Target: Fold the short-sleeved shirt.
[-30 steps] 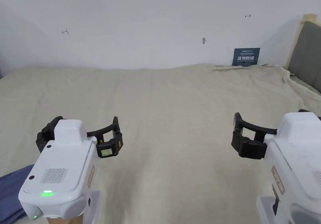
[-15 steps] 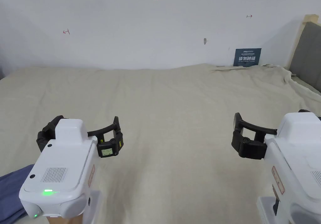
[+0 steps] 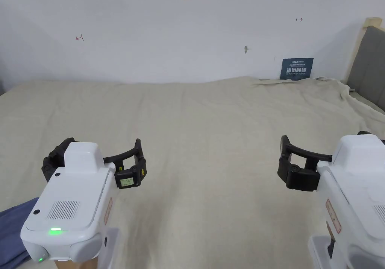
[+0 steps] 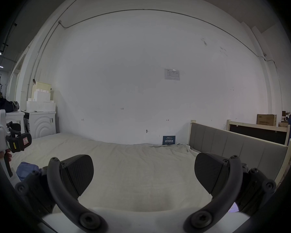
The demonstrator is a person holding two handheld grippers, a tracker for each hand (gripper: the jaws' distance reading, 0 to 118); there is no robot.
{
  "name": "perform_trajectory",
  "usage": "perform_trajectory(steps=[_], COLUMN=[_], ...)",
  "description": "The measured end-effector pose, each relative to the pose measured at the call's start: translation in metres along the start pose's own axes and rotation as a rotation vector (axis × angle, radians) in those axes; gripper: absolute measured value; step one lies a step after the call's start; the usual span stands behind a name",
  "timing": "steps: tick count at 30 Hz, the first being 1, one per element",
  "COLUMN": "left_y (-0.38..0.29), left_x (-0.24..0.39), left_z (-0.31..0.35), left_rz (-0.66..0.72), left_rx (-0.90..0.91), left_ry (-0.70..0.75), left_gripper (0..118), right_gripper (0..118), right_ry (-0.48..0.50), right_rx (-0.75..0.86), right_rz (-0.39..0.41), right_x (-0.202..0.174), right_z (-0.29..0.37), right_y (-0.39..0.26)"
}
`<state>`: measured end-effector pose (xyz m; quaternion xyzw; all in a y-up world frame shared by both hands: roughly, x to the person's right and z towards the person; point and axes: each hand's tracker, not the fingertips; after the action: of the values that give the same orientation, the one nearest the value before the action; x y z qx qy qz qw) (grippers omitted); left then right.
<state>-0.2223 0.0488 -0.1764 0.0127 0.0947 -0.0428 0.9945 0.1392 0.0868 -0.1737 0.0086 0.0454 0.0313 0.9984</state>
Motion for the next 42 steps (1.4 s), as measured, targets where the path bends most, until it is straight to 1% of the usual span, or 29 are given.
perform_trajectory(steps=[14,18,22,23,24,26,28,30,32,34,36,37,39,42], left_y=[0.0,0.001,0.002,0.002,0.002,0.003,0.004,0.005,0.006,0.007,0.006,0.006,0.006,0.006], left_x=[0.001,0.0,-0.001,-0.002,-0.002,-0.003,-0.004,-0.005,-0.005,-0.005,-0.006,-0.006,-0.007,-0.007], left_z=[0.0,0.0,0.001,0.001,0.001,0.001,0.001,0.001,0.001,0.001,0.001,0.001,0.001,0.001], left_rz=[-0.009,0.011,0.008,0.006,0.005,0.006,0.008,0.011,0.012,0.006,0.003,0.004,0.009,0.008], left_rx=[-0.002,-0.004,-0.003,-0.005,-0.006,-0.003,0.002,0.004,0.005,0.006,0.009,0.008,0.009,0.011], left_ry=[-0.008,-0.024,-0.022,-0.022,-0.022,-0.021,-0.019,-0.023,-0.026,-0.025,-0.024,-0.023,-0.024,-0.019], left_gripper=[118,118,118,118,118,118,118,118,118,118,118,118,118,118], right_gripper=[118,118,118,118,118,118,118,118,117,117,117,117,117,117], right_ry=[-0.016,-0.031,-0.037,-0.041,-0.046,-0.11,-0.148,-0.168,-0.165,-0.169,-0.194,-0.211,-0.209,-0.192], right_rx=[0.003,-0.015,-0.06,-0.098,-0.129,-0.206,-0.281,-0.373,-0.434,-0.463,-0.482,-0.473,-0.434,-0.41], right_rz=[0.029,0.035,-0.022,-0.053,-0.069,-0.119,-0.149,-0.179,-0.204,-0.196,-0.155,-0.131,-0.087,-0.057], right_x=[0.003,0.001,-0.001,0.0,0.0,-0.002,-0.003,-0.002,-0.002,0.0,-0.005,-0.007,-0.01,-0.018], right_z=[-0.002,-0.003,-0.002,-0.003,-0.004,-0.005,-0.008,-0.012,-0.015,-0.019,-0.021,-0.021,-0.021,-0.016], right_y=[-0.005,-0.004,0.005,0.008,0.011,0.016,0.021,0.024,0.026,0.023,0.023,0.021,0.018,0.02])
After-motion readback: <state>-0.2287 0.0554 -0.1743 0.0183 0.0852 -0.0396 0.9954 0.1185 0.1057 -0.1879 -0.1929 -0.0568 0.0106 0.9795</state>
